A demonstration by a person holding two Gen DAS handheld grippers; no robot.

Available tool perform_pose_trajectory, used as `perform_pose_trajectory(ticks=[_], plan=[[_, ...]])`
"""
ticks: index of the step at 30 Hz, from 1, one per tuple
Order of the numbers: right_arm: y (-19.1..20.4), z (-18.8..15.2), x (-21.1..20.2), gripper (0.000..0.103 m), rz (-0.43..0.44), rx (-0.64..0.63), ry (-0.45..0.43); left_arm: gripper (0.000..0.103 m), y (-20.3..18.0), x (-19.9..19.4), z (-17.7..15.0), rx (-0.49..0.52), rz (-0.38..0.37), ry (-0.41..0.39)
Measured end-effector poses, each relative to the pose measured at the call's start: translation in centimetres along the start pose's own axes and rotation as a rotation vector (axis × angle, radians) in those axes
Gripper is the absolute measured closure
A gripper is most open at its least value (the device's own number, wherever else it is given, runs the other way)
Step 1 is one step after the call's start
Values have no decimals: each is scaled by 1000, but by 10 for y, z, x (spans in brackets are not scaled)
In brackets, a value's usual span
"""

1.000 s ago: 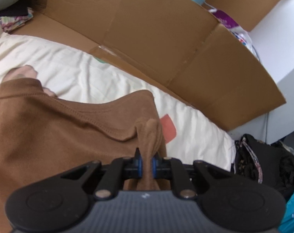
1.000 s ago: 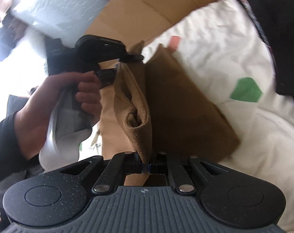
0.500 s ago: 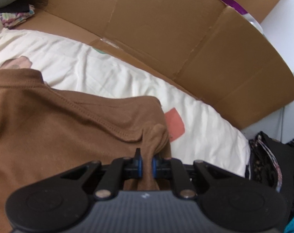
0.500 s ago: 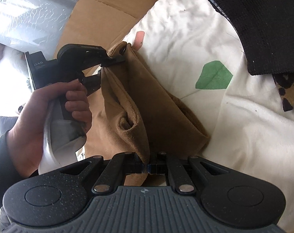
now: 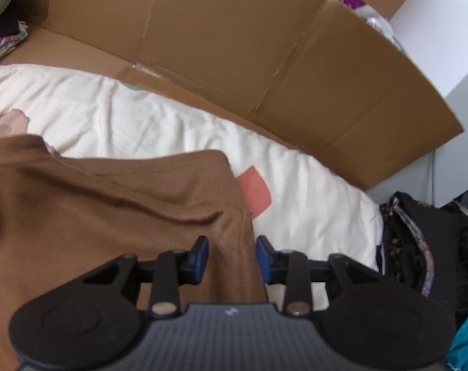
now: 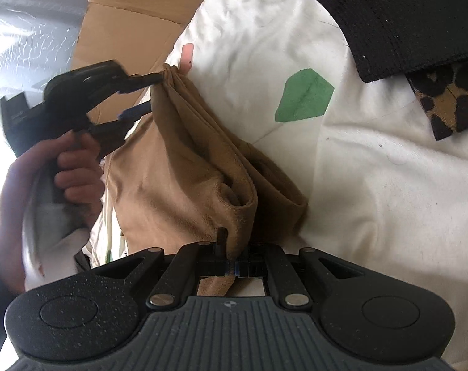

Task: Fold clothes
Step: 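Open both tools and release the brown shirt corner onto the bed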

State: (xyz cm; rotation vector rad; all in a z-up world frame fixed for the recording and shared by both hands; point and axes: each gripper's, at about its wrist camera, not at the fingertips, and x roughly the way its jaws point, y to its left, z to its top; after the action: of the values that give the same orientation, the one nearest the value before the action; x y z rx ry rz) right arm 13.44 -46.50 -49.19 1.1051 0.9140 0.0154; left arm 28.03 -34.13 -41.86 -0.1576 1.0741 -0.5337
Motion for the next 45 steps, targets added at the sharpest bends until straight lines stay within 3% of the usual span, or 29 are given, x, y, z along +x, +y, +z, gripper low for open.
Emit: perform_pose_trajectory(ticks=[5, 17, 25, 28, 32, 37, 39, 45], plan=[[-4, 5, -19, 94, -2, 10, -46, 68, 3, -2, 5, 111, 14, 10], [-18, 10, -10, 100, -28, 71, -63, 71, 20, 43, 13, 195, 72, 56], [-9, 14, -35, 90, -60, -19, -59, 82, 31, 33, 36, 233, 48, 92], [2, 13, -52, 73, -76, -100, -79, 83, 38, 21, 47, 235, 45, 76], [18, 19, -64, 72, -84, -174, -115, 81, 48, -5, 68, 273, 68, 47], [32, 28, -64, 72, -115, -243, -153, 61, 78, -33, 88, 277, 144, 35], [36, 29, -59, 72, -122, -256, -156, 58, 92, -43, 92, 277, 181, 25], [47, 27, -38, 72, -149, -312, -142, 38, 130, -58, 87, 265, 258, 32]])
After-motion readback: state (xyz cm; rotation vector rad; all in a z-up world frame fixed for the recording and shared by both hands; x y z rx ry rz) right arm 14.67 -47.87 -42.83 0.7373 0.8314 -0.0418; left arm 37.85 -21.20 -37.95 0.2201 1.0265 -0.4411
